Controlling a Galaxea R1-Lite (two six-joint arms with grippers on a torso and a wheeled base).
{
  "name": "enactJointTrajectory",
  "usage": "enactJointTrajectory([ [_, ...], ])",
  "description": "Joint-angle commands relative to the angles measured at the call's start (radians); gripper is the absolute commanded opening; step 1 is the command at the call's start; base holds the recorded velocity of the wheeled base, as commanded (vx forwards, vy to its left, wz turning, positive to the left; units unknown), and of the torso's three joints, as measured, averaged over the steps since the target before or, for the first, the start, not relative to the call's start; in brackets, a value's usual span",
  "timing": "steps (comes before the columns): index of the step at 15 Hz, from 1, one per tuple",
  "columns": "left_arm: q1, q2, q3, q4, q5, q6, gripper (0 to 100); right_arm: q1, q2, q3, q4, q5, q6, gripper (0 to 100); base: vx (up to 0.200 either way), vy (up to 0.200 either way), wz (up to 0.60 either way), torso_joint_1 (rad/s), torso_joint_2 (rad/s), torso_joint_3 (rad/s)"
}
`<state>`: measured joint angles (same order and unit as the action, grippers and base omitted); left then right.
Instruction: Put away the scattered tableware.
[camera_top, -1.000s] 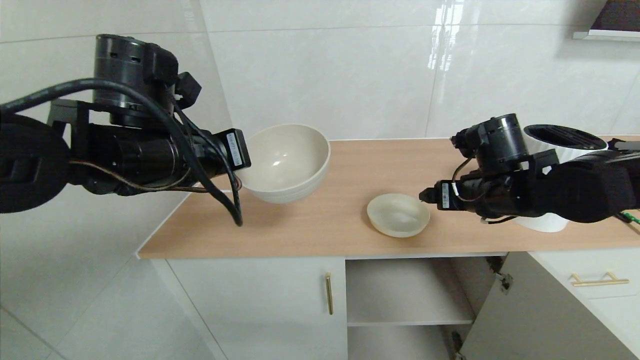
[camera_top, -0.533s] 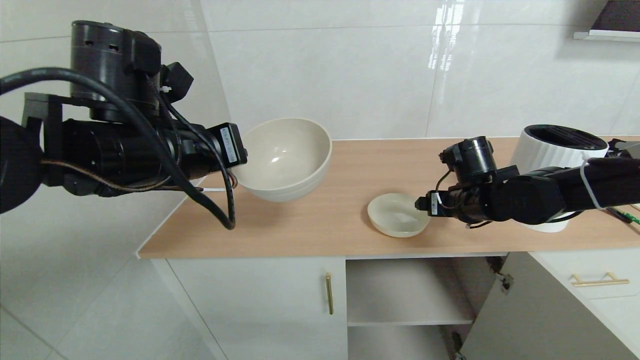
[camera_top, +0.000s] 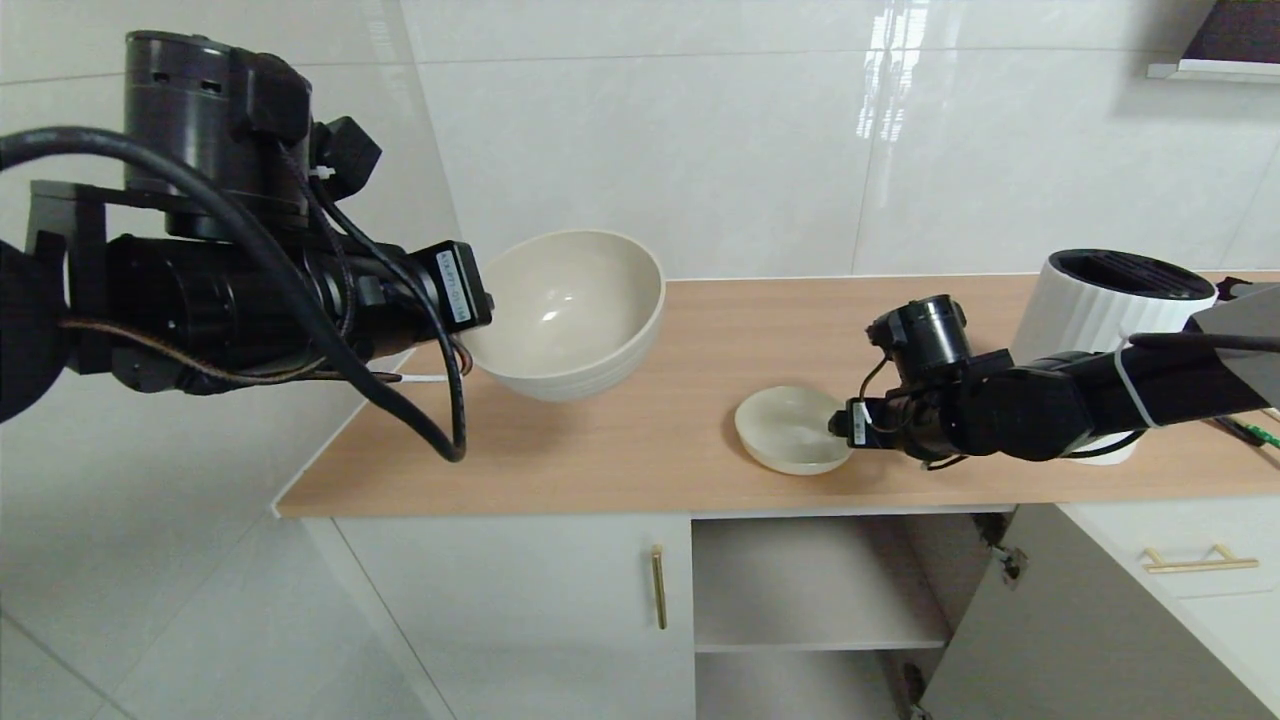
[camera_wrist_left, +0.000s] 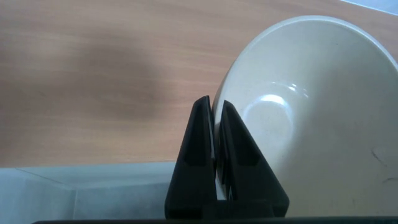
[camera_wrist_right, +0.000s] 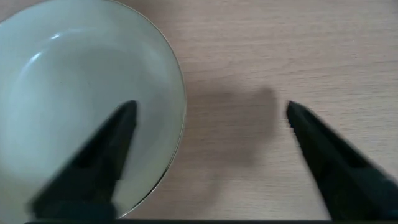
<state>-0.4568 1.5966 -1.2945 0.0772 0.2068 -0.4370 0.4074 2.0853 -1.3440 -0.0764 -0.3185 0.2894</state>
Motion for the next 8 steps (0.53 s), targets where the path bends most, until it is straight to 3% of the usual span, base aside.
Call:
enactJointTrajectory([
  [1,0.0,-0.003,0.001,0.001,0.0,0.0,0,0.001,0.004,-0.001,-0.005,0.009,0.002,0,0.0,0.0,0.0,0.0,0.0,0.0],
  [8,0.0,-0.015,0.003,0.001,0.0,0.0,0,0.001,0.002,-0.001,-0.006,0.035,0.005,0,0.0,0.0,0.0,0.0,0.0,0.0],
])
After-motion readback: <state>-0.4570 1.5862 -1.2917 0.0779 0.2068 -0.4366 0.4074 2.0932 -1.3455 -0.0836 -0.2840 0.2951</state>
